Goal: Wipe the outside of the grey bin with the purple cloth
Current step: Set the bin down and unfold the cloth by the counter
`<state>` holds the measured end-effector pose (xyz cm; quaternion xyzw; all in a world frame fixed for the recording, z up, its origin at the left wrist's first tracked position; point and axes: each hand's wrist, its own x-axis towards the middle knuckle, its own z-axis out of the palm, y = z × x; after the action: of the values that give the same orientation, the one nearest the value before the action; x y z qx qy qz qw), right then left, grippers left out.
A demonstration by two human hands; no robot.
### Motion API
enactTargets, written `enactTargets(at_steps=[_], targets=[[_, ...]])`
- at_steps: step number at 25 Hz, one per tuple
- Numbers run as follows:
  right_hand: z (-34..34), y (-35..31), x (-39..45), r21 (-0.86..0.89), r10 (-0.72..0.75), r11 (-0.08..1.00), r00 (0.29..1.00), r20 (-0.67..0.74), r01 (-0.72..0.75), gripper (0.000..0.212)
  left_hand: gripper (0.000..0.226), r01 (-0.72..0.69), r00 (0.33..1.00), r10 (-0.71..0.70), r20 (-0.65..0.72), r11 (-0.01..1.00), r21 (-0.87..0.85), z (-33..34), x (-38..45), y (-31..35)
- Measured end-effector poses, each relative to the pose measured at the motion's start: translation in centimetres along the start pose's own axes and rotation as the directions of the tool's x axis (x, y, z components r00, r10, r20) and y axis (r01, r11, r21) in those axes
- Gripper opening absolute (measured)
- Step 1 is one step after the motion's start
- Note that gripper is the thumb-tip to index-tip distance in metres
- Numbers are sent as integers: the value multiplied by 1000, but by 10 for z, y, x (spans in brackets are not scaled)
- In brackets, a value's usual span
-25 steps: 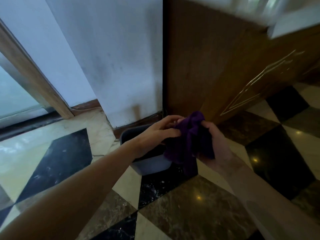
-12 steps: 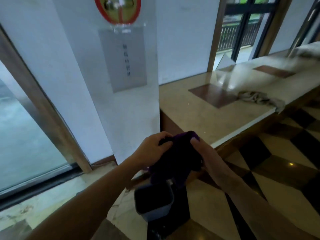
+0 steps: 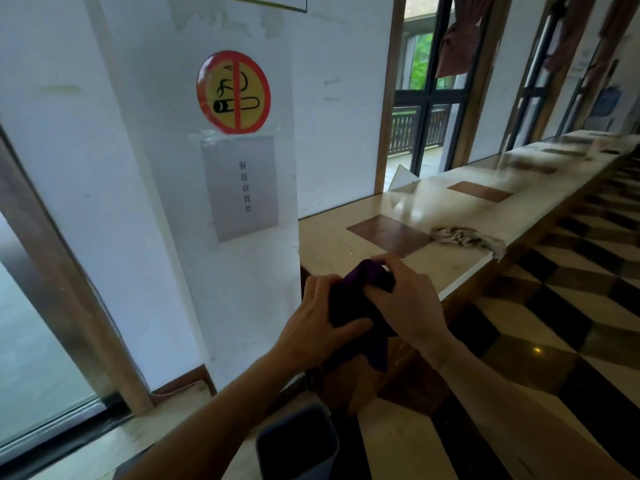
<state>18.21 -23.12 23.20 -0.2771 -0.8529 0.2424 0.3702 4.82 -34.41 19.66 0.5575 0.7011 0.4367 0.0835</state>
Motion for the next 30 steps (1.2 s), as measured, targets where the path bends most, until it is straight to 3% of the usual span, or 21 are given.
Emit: enactTargets(at_steps=[4, 9, 11, 15, 24, 30], targets=[[-4, -7, 2, -80, -5, 997, 1000, -28, 3, 26, 48, -105, 992, 114, -47, 983, 152, -13, 8, -12], [-11, 4, 7, -111, 43, 992, 991, -123, -57, 20, 25, -136, 986, 156, -51, 950, 280, -32, 28, -21], [-13, 15, 13, -113, 83, 988, 983, -163, -102, 18, 20, -123, 991, 131, -35, 977, 173, -34, 36, -24], [-15, 36, 25, 55, 197, 980, 957, -211, -189, 17, 17, -44, 996, 39, -80, 997, -60, -27, 61, -30], [-28, 119, 91, 206, 281, 949, 939, -200, -240, 17, 11, -82, 995, 70, -72, 980, -183, 38, 157, -39], [-45, 208, 164, 319, 311, 912, 942, -125, -259, 14, 10, 26, 989, -48, -141, 987, -159, 107, 250, -47]])
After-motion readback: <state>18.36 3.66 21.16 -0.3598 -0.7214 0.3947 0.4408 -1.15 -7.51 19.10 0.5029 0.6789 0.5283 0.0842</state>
